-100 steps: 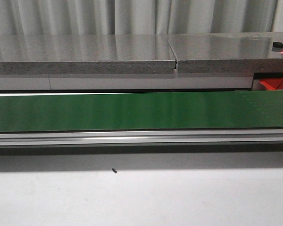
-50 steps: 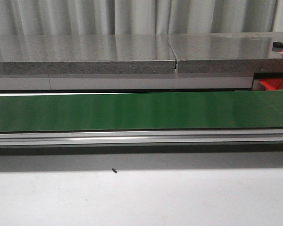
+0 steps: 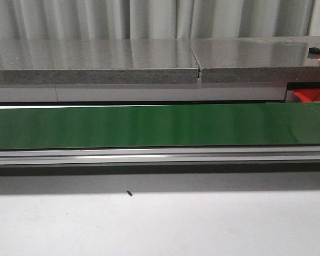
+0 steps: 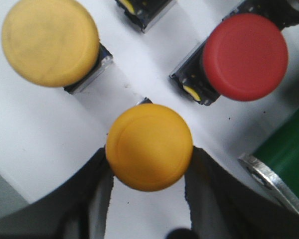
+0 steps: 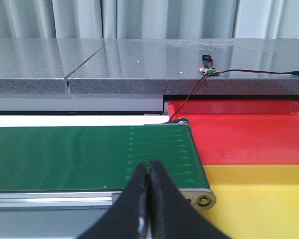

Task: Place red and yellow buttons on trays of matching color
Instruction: 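Grasp a yellow button with the left gripper and lift it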

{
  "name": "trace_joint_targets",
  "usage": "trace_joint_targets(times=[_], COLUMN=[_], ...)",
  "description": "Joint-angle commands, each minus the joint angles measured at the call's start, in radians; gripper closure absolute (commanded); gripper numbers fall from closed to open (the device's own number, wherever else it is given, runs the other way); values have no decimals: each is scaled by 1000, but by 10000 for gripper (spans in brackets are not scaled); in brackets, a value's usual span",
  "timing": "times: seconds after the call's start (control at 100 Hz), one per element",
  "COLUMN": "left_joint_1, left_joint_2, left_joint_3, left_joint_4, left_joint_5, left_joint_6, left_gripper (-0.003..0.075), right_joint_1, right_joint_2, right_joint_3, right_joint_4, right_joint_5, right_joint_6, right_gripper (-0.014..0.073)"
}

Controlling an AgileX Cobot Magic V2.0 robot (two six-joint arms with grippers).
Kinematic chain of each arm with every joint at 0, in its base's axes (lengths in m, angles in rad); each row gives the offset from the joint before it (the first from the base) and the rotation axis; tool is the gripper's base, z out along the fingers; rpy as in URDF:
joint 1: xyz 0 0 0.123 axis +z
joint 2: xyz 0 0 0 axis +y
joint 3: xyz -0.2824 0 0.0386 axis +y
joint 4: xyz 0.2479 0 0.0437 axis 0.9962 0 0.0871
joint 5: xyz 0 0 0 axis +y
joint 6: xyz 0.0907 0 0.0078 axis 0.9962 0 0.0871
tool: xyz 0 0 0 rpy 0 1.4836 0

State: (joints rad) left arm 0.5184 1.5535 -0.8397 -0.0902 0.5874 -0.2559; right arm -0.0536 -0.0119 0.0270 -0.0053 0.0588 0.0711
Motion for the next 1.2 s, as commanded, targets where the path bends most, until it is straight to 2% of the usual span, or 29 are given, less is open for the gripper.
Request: trace_joint_targets(times=[0.0, 0.23, 0.65, 0.79, 0.96, 1.19], left_joint_1=[0, 0, -3, -3, -4, -115], left_joint_2=[-27, -79, -401, -410, -398, -331], left_joint_3=[-31, -29, -52, -108, -149, -187], left_joint_4=[-10, -10, -21, -79, -149, -141], left_joint_5=[-41, -26, 135, 214, 216, 197], left_joint_6=[-9, -9, 25, 86, 128, 134], left_gripper=[556, 574, 574, 574, 574, 574], right_joint_1=[-3, -3, -3, -3, -3, -3], right_joint_2=[-18, -18, -18, -18, -18, -18], right_joint_3=[-16, -16, -16, -16, -16, -16], right_joint_4=[-12, -12, -12, -12, -12, -12], right_joint_5=[-74, -74, -74, -74, -74, -74], right_joint_6=[-3, -3, -3, -3, -3, -3], right_gripper=[685, 685, 685, 685, 685, 685])
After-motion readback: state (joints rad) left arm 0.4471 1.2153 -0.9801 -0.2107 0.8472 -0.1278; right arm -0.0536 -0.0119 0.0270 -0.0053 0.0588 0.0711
